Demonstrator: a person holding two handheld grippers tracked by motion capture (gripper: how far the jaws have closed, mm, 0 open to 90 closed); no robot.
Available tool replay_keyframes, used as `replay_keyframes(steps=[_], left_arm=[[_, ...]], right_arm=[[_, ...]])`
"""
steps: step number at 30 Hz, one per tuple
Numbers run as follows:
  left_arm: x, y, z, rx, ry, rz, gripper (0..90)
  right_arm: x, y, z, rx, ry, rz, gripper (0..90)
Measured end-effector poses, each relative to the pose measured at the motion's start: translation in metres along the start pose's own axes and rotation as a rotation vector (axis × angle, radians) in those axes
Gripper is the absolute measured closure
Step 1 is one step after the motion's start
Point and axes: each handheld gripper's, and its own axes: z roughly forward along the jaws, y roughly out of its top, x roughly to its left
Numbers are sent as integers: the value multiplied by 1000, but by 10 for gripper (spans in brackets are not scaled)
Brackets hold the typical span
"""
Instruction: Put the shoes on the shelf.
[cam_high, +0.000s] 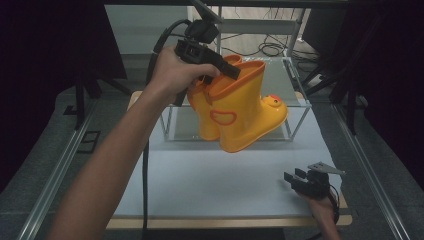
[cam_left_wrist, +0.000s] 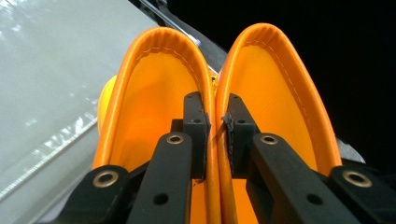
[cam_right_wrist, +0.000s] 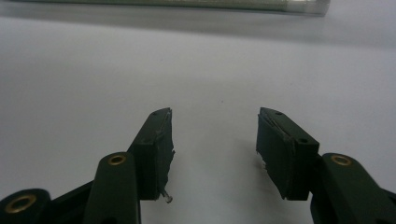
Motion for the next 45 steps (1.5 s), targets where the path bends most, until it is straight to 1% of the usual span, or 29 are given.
replay_keyframes(steps=[2, 3, 4, 5, 6, 8, 9, 10, 11, 13, 14, 16, 21, 22, 23, 24, 25, 26, 27, 28, 29, 31, 34, 37, 40, 42, 43, 44, 45], left_arm=[[4, 6, 1, -13, 11, -10, 824], [4, 6, 1, -13, 11, -10, 824], [8, 13, 2, -19, 29, -20, 824], [10, 16, 2, -19, 33, -28, 824], [13, 20, 4, -24, 49, -34, 824], [18, 26, 7, -22, 66, -49, 824], [18, 26, 7, -22, 66, -49, 824], [21, 30, 8, -23, 79, -52, 824], [27, 36, 11, -23, 101, -68, 824], [33, 42, 15, -33, 124, -87, 824], [33, 42, 15, -33, 124, -87, 824], [40, 47, 20, -43, 153, -109, 824], [53, 53, 29, -68, 214, -147, 824], [57, 54, 31, -72, 219, -158, 824], [63, 55, 33, -74, 236, -171, 824], [66, 56, 34, -74, 237, -181, 824], [66, 56, 34, -74, 237, -181, 824], [73, 57, 36, -75, 254, -196, 824], [73, 57, 36, -75, 254, -196, 824], [80, 58, 37, -83, 260, -213, 824], [80, 58, 37, -83, 260, -213, 824], [87, 60, 40, -90, 262, -223, 824], [95, 63, 44, -95, 280, -242, 823], [103, 63, 50, -75, 308, -250, 822], [109, 63, 55, -69, 318, -264, 820], [108, 65, 55, -63, 334, -252, 818], [107, 65, 56, -57, 332, -246, 814], [107, 65, 58, -50, 311, -240, 799], [107, 66, 58, -63, 278, -239, 737]], right_arm=[[0, 0, 0, -2, -1, 3, 454], [0, 0, 0, -1, -1, 3, 454], [0, -1, 0, -1, 0, 2, 454], [1, -1, 0, 1, 2, 2, 454], [1, 0, 0, 2, 2, -1, 454], [2, 0, 0, 1, -1, -6, 454], [2, 0, 0, 1, -1, -6, 454], [2, 0, 0, 1, 1, -10, 454], [2, 0, 0, 1, 1, -10, 454], [3, 0, 0, 2, 3, -13, 454], [3, 0, 0, 2, 3, -13, 454], [4, 0, 1, 2, 6, -12, 454], [5, 1, 2, 2, 9, -23, 454], [5, 0, 2, 0, 9, -24, 454], [5, 0, 2, 2, 11, -22, 454], [5, -1, 2, 4, 12, -20, 454], [5, -1, 2, 6, 13, -20, 454], [6, -1, 2, 8, 13, -21, 454], [6, -1, 2, 8, 13, -21, 454], [5, -1, 1, 4, 11, -21, 454], [5, -1, 1, 4, 11, -21, 454], [5, 0, -1, -4, 11, -12, 454], [4, 0, -2, -5, 10, -10, 453], [2, 0, -3, -3, 7, -4, 453], [0, 0, -3, -8, 5, -3, 453], [0, 0, -4, -8, 5, -1, 453], [0, 0, -3, -6, 5, -6, 453], [0, 0, -3, -6, 6, -7, 452], [1, 0, -2, -4, 7, -6, 452]])
